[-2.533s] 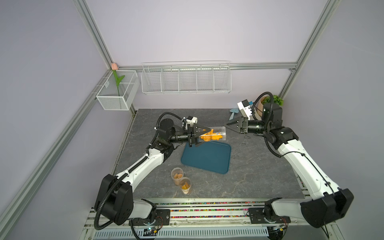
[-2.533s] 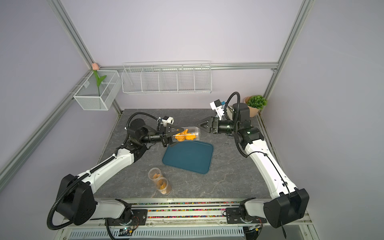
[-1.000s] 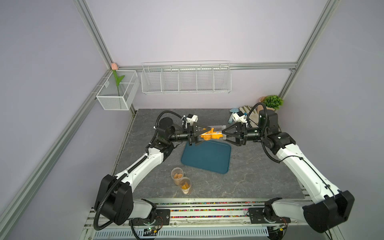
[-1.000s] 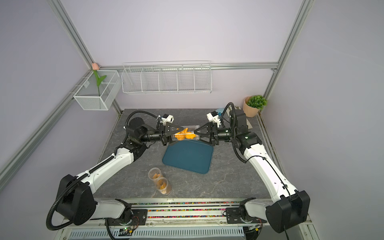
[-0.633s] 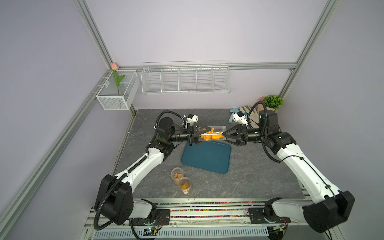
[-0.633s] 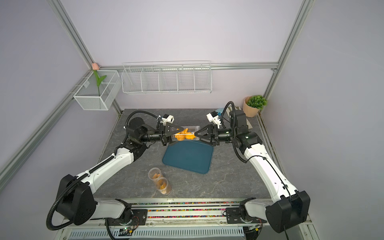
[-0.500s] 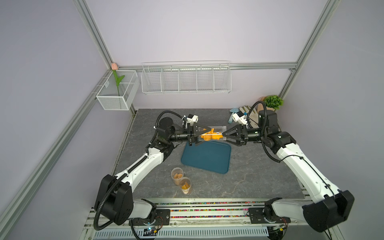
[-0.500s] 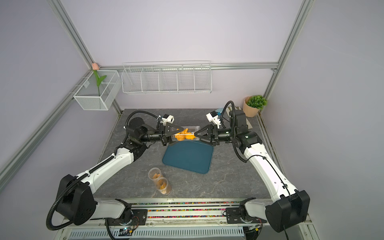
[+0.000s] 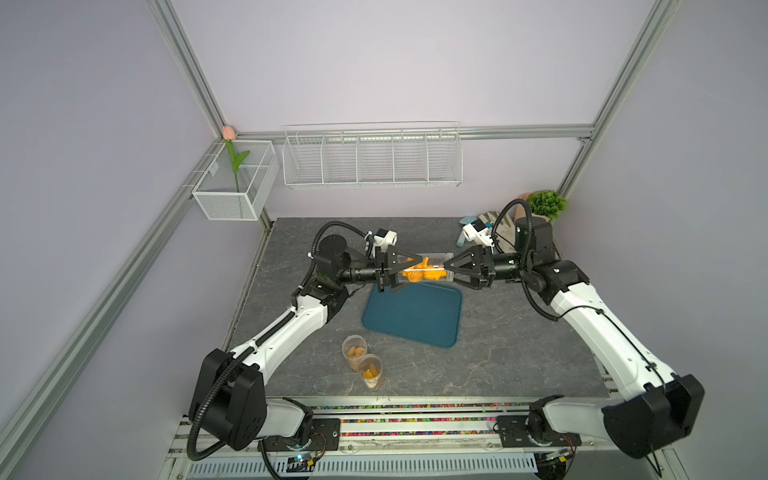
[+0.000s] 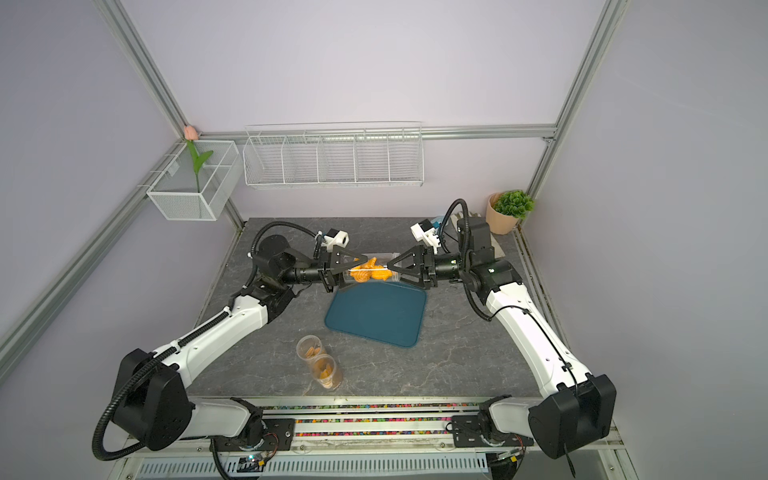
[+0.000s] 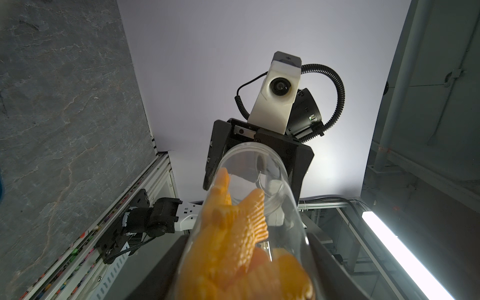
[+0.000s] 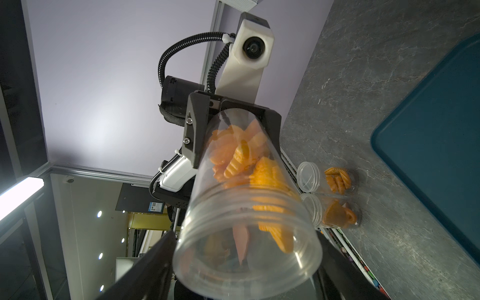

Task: Pour the cookies out of the jar
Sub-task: Unscrew the lid from the jar.

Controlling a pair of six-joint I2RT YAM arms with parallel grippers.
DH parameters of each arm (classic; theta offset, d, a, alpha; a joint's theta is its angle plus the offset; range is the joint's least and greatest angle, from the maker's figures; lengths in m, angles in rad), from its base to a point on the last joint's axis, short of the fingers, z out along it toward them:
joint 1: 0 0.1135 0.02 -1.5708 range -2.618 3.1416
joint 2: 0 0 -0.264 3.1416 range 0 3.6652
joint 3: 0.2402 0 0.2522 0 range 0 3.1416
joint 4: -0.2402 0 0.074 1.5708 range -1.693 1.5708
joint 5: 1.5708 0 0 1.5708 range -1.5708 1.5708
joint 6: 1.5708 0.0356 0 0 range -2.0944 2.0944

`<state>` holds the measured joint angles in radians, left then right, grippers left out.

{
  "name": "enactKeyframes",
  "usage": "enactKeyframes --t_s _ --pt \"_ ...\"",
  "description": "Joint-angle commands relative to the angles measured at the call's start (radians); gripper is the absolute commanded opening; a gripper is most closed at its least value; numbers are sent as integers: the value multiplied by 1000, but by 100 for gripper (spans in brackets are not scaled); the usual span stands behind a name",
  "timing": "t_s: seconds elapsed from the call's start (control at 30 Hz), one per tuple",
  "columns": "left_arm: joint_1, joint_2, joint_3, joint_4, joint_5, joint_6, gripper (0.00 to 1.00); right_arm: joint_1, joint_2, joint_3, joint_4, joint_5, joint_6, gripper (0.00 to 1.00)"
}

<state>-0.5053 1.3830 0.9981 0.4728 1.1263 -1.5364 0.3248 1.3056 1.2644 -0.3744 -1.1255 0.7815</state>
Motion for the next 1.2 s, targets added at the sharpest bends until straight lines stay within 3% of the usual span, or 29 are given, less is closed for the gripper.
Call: enactKeyframes --t_s 0.0,0.43,0.6,0.8,1.03,1.17 --pt "-6 -18 30 26 19 -18 64 -6 2 17 37 -33 22 80" --pt "-6 -12 30 23 20 -17 64 -7 -15 2 -8 -42 -17 70" --pt "-6 -8 31 23 20 -16 64 -8 -13 49 -181 18 -208 68" --pt "-11 -4 28 24 19 -16 64 -4 -44 -5 -80 112 -386 65" --pt "-19 2 31 24 18 -20 64 16 -44 -27 -54 133 -748 64" --pt "-20 -5 24 21 19 -20 64 20 -23 -15 -41 151 -795 68"
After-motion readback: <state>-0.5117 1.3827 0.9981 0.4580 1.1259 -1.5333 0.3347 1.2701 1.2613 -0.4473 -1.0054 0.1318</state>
